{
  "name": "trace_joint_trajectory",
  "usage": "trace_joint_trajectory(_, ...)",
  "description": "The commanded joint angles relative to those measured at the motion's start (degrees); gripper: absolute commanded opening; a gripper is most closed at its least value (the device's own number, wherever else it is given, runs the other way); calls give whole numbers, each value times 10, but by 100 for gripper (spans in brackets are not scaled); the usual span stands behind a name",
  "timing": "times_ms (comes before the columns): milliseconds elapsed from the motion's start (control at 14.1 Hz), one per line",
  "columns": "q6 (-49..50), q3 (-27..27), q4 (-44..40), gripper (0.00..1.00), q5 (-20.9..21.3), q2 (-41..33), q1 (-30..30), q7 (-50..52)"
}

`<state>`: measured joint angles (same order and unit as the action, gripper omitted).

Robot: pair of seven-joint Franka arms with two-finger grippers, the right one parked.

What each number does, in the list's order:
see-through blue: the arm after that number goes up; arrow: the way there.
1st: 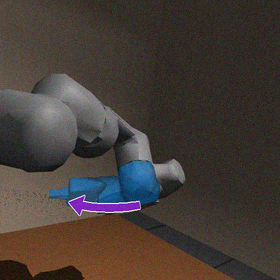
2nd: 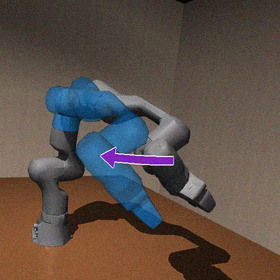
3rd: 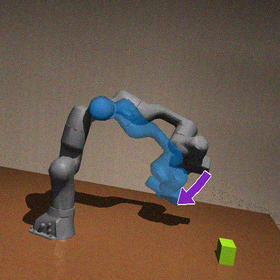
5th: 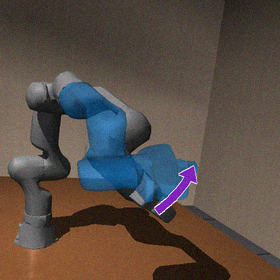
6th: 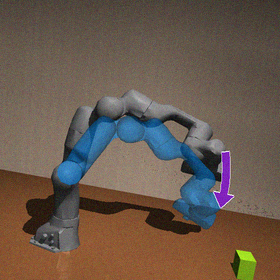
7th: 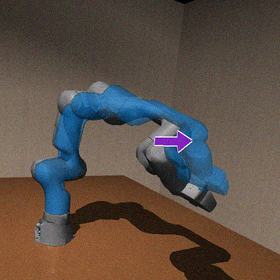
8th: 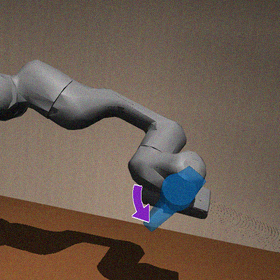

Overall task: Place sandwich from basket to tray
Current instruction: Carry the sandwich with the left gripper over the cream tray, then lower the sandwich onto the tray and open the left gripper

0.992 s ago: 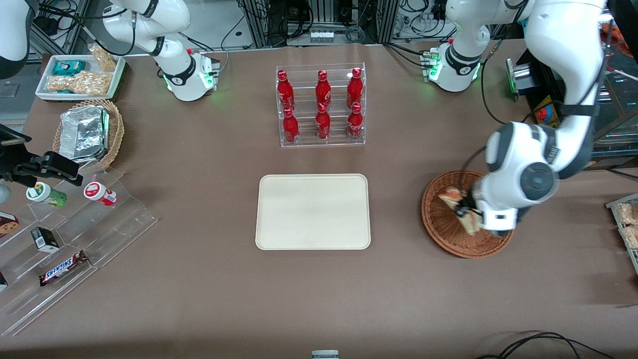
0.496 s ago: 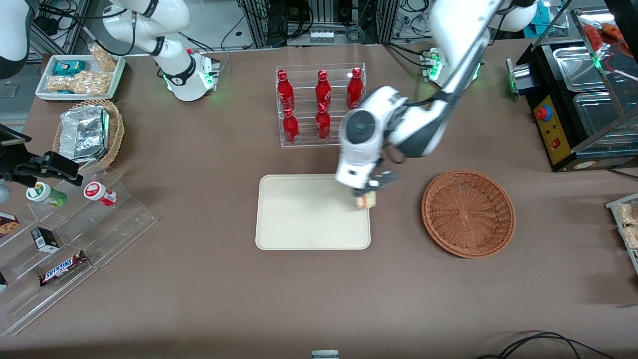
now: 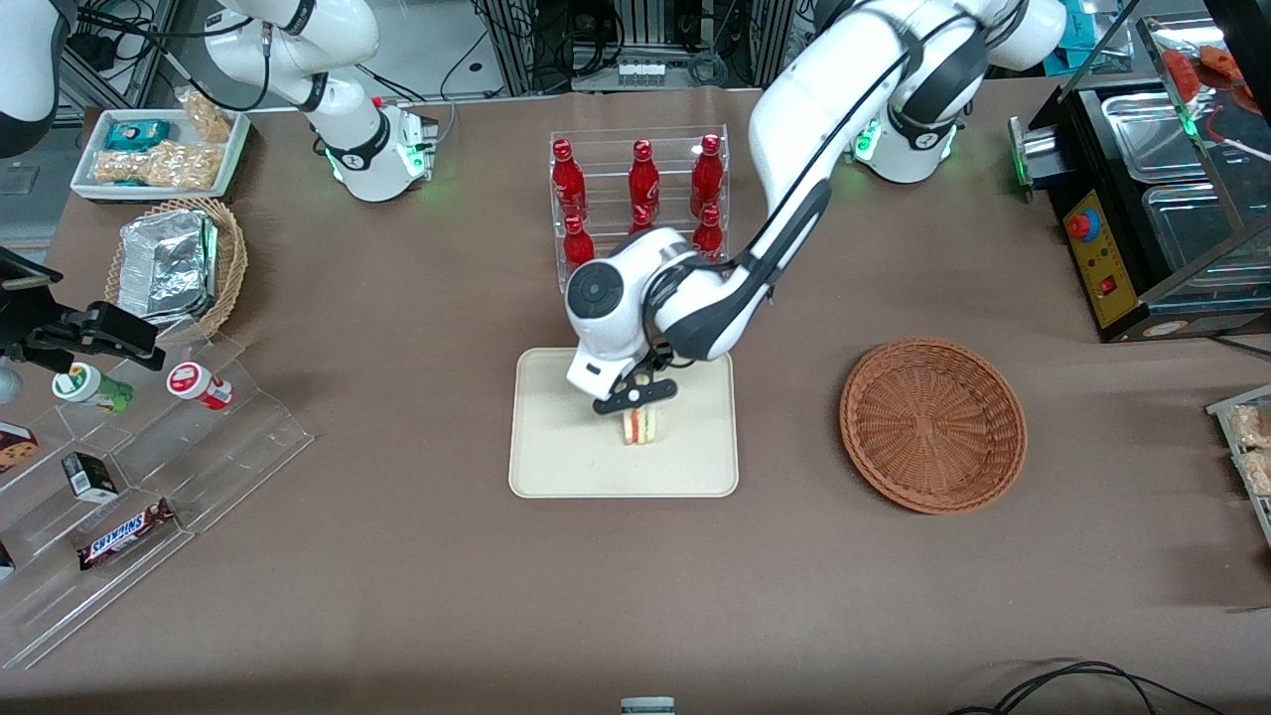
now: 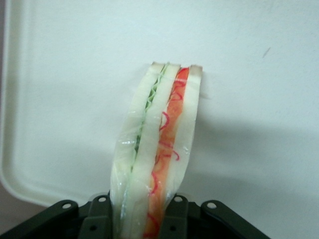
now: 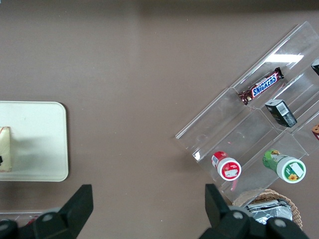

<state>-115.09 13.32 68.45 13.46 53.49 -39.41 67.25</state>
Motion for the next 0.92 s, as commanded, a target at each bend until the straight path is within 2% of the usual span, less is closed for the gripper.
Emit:
trace_joint_trajectory(0, 3, -7, -56, 77, 14, 28, -9, 7)
trace_joint_trajectory(71, -5, -9, -56, 100, 16, 27, -10, 4)
trace_joint_trajectory(354, 11, -15, -55, 100, 24, -21, -1, 10)
trace_joint_trajectory(496, 81, -15, -53, 100, 20, -59, 20, 4)
trace_joint_trajectory(709, 147, -13, -46, 100, -15, -125, 54, -17)
trace_joint_trajectory(850, 215, -13, 3, 100, -25, -193, 81, -84)
